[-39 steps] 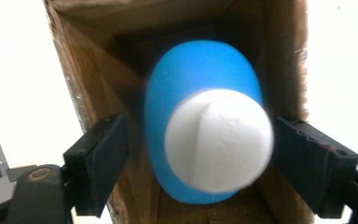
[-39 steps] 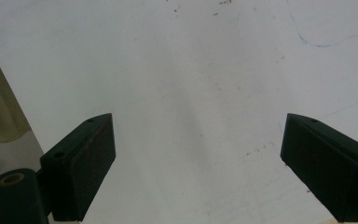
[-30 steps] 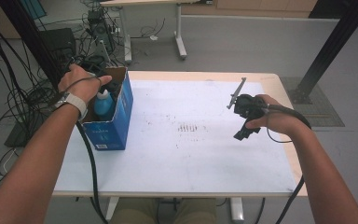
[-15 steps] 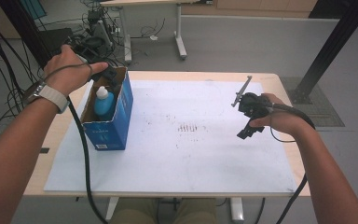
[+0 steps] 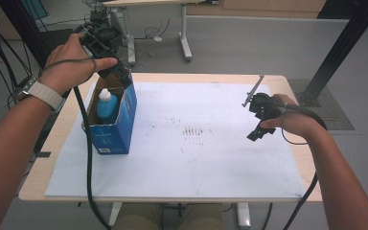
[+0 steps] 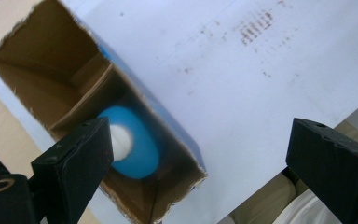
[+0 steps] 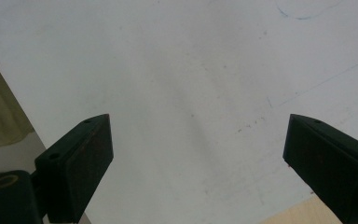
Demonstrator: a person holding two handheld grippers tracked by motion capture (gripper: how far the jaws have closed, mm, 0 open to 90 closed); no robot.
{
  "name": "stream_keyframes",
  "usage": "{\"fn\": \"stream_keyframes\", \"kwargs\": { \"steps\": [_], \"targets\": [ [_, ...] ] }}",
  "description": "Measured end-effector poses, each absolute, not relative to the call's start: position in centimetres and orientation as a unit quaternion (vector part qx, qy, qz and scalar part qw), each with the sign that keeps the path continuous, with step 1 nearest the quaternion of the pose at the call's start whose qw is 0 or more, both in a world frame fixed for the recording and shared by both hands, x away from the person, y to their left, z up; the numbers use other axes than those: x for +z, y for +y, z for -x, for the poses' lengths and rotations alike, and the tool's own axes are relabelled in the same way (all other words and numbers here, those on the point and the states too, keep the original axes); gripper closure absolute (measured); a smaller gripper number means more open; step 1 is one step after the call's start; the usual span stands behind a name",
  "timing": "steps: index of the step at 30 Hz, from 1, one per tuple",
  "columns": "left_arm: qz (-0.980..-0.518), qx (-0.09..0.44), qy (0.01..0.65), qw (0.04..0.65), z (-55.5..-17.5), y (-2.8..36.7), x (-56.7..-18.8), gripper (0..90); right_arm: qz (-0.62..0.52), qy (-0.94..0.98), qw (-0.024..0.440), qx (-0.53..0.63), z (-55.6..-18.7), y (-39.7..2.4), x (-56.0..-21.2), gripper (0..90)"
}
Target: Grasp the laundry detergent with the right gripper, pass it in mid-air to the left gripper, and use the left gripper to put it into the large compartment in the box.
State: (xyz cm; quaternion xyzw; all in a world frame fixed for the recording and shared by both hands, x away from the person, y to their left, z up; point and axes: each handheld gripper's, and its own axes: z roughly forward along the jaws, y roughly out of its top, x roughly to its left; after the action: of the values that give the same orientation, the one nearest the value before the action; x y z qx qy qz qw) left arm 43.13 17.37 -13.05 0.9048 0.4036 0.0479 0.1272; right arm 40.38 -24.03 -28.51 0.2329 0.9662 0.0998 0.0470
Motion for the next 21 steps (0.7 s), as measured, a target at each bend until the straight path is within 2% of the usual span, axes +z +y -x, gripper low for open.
{"fn": "stream_keyframes", "kwargs": {
  "steps": [21],
  "targets": [
    [-0.959,0.019,0.254,0.124,-43.1,12.0,-13.8,5.2,-0.243,0.963,0.048,0.104,-39.7,-24.4,-28.1,8.4]
  ]
}}
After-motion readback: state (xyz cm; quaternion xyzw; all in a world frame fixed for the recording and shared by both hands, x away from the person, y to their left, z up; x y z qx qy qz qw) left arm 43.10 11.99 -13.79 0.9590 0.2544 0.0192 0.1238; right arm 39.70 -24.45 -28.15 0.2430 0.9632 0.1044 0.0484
